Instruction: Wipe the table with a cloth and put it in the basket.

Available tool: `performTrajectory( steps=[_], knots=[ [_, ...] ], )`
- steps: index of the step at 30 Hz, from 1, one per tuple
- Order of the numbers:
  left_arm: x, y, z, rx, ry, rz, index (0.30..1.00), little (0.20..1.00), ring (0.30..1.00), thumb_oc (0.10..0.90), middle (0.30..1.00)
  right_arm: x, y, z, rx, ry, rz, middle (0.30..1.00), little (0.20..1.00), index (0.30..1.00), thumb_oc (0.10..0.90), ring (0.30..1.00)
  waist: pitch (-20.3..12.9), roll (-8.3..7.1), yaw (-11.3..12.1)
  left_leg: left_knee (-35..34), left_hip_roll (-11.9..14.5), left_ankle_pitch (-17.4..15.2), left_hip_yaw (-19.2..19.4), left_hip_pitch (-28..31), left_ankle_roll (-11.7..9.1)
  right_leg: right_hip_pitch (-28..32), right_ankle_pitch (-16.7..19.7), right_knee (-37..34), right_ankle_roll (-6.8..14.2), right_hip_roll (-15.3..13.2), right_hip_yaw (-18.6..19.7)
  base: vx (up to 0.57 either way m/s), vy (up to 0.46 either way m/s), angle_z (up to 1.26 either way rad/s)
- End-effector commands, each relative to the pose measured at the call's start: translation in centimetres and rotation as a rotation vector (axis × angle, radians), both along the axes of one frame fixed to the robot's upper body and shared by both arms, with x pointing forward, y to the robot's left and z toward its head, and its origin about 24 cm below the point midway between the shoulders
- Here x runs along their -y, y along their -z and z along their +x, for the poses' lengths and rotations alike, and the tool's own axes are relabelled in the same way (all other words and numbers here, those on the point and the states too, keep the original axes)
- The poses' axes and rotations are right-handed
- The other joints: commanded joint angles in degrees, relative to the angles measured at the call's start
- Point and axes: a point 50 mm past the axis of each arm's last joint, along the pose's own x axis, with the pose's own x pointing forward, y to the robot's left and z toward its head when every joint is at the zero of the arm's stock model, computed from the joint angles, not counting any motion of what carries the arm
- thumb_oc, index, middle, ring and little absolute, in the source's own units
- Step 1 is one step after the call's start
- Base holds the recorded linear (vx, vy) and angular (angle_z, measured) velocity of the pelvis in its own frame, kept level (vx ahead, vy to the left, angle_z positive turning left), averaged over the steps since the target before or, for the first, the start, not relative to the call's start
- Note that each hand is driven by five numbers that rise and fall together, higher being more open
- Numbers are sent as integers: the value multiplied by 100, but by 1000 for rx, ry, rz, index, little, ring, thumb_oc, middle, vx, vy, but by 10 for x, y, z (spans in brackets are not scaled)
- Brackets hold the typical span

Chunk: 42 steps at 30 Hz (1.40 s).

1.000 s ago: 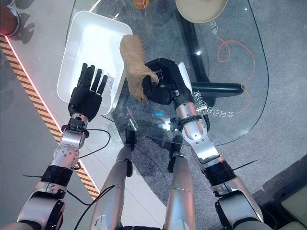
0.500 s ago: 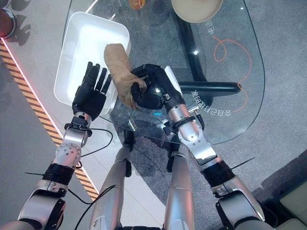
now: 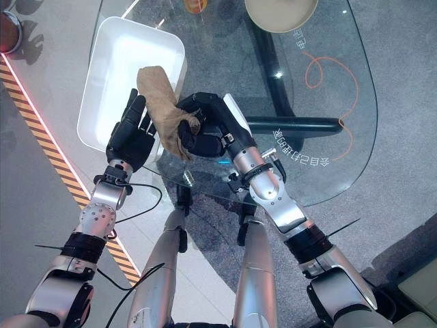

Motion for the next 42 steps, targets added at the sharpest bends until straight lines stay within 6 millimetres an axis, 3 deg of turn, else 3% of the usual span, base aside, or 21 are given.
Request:
performTrajectory(
  steps=[1,34,35,36,38,39,42],
  knots=[
    [9,-54,7,229,54,96,900,900,900,800,900,-45,-87,-53,385,-347,161,300,200,300,100,300,-144,-230,21,750,-277,-1090,508,220,251,490,583,-1128,188,133,-243,0,0,0],
    [9,-63,4,323,79,75,900,900,900,800,900,-54,-72,-44,283,-396,-57,300,200,300,100,300,-144,-252,60,732,-324,-1082,451,240,247,506,600,-1148,201,126,-275,0,0,0],
    [7,-64,4,325,64,72,832,820,832,720,832,-54,-73,-44,284,-395,-54,300,200,300,100,300,-144,-255,60,723,-322,-1080,450,249,248,512,598,-1149,202,130,-275,0,0,0],
    [6,-64,4,326,57,70,693,658,693,558,693,-54,-73,-44,285,-394,-52,300,200,300,100,300,-144,-255,61,724,-324,-1079,450,247,248,512,597,-1149,202,133,-274,0,0,0],
    [5,-65,4,329,41,64,509,444,509,344,509,-54,-74,-44,287,-393,-50,300,200,300,100,300,-144,-256,61,729,-327,-1079,449,241,248,506,595,-1145,201,139,-273,0,0,0],
    [3,-66,4,336,15,57,300,200,300,100,300,-53,-73,-43,288,-391,-46,300,200,300,100,300,-144,-261,62,730,-331,-1081,442,243,248,507,595,-1144,202,140,-275,0,0,0],
    [1,-68,4,346,-15,51,300,200,300,100,300,-53,-74,-43,289,-389,-42,300,200,300,100,300,-144,-271,67,739,-330,-1086,436,236,243,504,591,-1138,202,138,-280,0,0,0]
  ],
)
